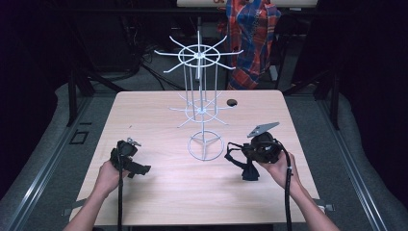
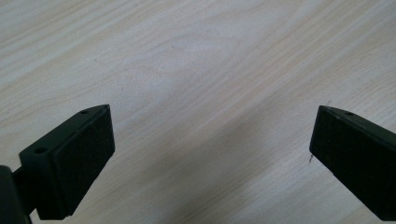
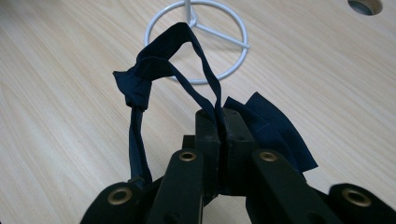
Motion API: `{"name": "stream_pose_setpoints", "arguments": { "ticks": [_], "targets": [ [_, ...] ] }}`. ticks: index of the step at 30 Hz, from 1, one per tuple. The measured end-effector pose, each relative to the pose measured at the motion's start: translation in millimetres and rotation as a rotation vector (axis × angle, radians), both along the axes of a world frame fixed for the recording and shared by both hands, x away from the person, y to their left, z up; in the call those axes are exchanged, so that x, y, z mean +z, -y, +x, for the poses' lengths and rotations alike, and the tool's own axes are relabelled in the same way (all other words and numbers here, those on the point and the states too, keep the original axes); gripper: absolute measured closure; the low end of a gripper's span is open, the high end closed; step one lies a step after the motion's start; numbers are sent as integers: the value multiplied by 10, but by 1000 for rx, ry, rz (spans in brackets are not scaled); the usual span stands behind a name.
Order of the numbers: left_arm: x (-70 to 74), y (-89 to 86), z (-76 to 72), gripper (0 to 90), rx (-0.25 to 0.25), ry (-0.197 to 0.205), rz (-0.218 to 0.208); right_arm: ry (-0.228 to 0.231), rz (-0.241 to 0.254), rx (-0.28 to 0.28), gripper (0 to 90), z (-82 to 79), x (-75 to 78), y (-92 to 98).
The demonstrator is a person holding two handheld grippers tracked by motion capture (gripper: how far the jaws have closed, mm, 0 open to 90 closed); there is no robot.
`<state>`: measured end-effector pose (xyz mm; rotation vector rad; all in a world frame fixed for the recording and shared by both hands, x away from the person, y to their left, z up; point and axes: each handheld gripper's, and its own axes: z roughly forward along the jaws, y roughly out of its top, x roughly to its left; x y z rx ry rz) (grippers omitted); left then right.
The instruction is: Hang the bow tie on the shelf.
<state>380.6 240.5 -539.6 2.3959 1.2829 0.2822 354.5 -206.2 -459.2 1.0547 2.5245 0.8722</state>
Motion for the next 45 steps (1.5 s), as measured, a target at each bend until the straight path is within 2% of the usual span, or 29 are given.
{"name": "stream_pose_setpoints", "arguments": {
  "ticks": [25,34,45],
  "targets": [
    [18,15,-4,1,-13,11,-5,74,66,-12,865,82,288,-76],
    [13,15,-3,1,-12,6,-3,97,100,-17,865,48,356,-24],
    [7,13,-1,1,-11,3,2,110,96,5,864,-28,444,0]
  ]
}}
